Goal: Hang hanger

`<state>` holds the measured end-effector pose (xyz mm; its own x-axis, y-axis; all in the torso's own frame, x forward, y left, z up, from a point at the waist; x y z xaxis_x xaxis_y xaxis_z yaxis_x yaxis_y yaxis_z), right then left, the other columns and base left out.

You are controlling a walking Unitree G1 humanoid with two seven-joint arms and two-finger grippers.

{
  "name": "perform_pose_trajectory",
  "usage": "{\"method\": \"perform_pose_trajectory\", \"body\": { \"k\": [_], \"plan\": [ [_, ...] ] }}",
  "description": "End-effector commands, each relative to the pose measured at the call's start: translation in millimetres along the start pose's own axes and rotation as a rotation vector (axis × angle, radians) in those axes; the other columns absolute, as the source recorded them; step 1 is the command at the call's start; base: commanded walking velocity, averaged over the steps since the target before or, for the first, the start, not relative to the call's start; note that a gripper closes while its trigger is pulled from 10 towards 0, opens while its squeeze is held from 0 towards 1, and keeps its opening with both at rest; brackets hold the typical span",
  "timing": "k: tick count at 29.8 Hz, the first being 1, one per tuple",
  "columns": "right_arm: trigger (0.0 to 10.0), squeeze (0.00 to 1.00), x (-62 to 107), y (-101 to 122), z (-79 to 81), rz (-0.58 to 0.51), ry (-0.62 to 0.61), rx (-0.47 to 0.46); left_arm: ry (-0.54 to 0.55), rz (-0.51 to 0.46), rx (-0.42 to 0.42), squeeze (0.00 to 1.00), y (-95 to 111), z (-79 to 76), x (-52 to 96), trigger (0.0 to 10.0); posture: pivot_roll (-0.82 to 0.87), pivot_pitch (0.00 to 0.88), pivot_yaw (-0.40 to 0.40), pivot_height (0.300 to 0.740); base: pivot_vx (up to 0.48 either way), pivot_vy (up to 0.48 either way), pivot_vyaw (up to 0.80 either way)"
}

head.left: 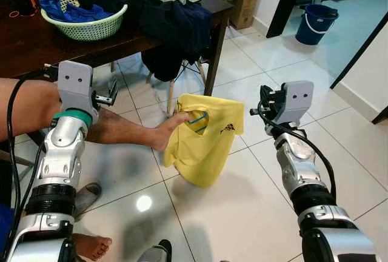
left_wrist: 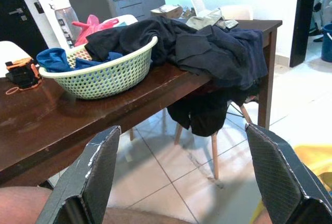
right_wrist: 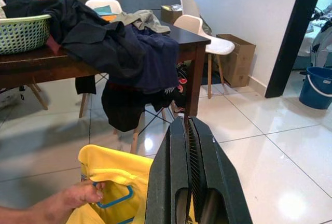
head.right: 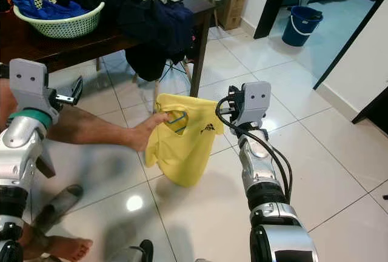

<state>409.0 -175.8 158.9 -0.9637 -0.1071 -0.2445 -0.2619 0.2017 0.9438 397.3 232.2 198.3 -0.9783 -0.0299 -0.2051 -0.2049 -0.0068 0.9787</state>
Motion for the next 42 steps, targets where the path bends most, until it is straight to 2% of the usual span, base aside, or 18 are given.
{"method": "perform_pose_trajectory", "body": {
  "k": [1,32,39,42],
  "plan": [
    [10.0,0.00,-1.1,4.7,-0.9,-0.022,-0.005,-0.004,-0.003,-0.007,0.008,0.00,2.1,-1.0,0.1,10.0,0.05,0.000,0.026,0.740,0.480,0.000,0.00],
    [10.0,0.00,-3.3,9.6,0.7,-0.042,-0.002,-0.008,-0.023,-0.021,0.008,0.00,6.6,-8.7,0.3,10.0,0.06,0.000,0.025,0.740,0.480,0.000,0.00],
    [10.0,0.00,-6.4,11.7,2.9,-0.044,0.006,-0.008,-0.009,-0.025,0.010,0.00,8.2,-5.7,-0.7,10.0,0.06,0.000,0.019,0.740,0.480,0.000,0.00],
    [10.0,0.00,-6.9,12.2,3.7,-0.046,0.008,-0.008,-0.015,-0.028,0.017,0.00,8.8,-6.2,-0.1,10.0,0.06,0.000,0.018,0.740,0.000,0.000,0.00]
  ]
}}
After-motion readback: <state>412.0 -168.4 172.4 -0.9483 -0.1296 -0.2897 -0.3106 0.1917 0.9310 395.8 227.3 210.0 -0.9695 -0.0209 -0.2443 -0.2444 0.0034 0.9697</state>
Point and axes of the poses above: a point about 5 cm out from each wrist's last joint towards the gripper, its own x axis pointing back from the gripper into the wrist, its own y axis along the axis of the wrist's last joint, z = x × y, the point moved 5 cm from there along -x, pointing out of the wrist towards the gripper, and after that the axes turned 12 degrees about x, right-handed, at the moved point
